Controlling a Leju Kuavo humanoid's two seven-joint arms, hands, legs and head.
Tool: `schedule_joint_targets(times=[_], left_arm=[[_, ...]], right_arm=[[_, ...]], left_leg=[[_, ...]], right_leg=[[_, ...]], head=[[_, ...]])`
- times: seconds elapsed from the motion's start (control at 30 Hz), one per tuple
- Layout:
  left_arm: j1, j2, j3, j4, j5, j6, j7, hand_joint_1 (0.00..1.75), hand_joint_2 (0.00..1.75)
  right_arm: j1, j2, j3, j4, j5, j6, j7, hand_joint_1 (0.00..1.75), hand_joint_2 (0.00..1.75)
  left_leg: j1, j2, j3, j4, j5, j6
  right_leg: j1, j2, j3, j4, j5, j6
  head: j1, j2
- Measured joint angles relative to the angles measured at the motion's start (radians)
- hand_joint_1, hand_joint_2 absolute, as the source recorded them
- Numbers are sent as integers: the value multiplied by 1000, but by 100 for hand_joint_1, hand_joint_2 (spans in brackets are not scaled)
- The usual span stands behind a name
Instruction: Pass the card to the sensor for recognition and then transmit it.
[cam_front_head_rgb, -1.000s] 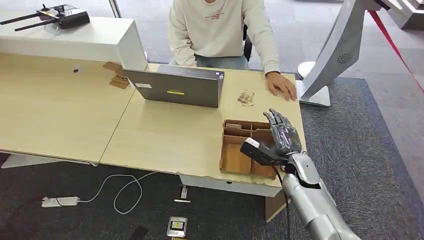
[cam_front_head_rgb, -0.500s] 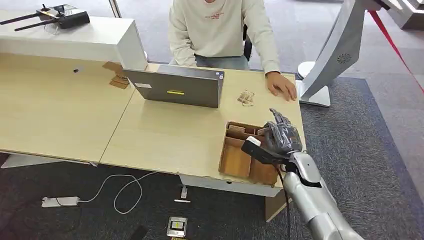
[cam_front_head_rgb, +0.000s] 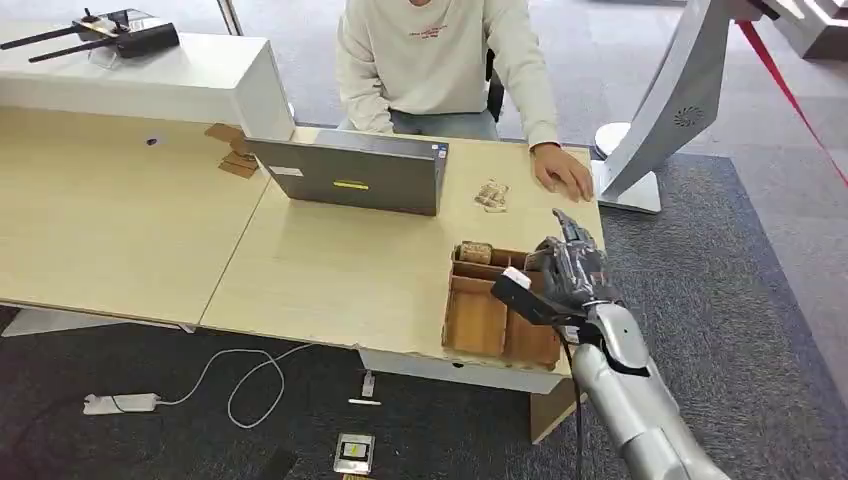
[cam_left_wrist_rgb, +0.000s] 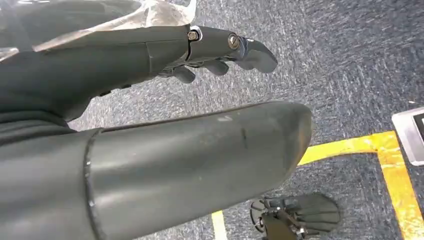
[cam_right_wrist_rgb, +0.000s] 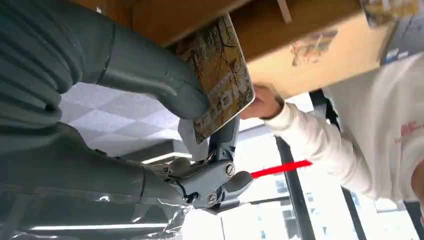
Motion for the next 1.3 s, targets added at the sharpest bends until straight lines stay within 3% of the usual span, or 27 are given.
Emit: schedule_joint_targets(times=[0.2, 0.47, 0.77, 0.93, 1.3], left_arm=[[0, 1, 0, 0, -11, 0, 0, 0, 0], [1, 2, 0, 0, -24, 0, 0, 0, 0], [-2, 3, 0, 0, -45, -9, 12, 0, 0], [-10, 3, -3, 0, -68, -17, 31, 0, 0], [-36, 2, -13, 0, -111, -31, 53, 0, 0]], right_arm=[[-21, -2, -19, -57, -62, -85, -26, 175, 175], [-87, -4, -45, -131, -95, -73, -29, 175, 175], [-84, -1, -50, -145, -58, -57, -20, 175, 175], [-103, 19, -48, -99, -11, -61, -51, 175, 175], [-257, 94, -37, 94, 37, -89, -72, 175, 175]], left_leg=[[0, 0, 0, 0, 0, 0], [0, 0, 0, 0, 0, 0], [0, 0, 0, 0, 0, 0], [0, 0, -1, 0, 0, 0], [0, 0, -1, 0, 0, 0]], right_leg=[[0, 0, 0, 0, 0, 0], [0, 0, 0, 0, 0, 0], [0, 0, 0, 0, 0, 0], [0, 0, 0, 0, 0, 0], [0, 0, -1, 0, 0, 0]], head=[[0, 0], [0, 0], [0, 0], [0, 0], [0, 0]])
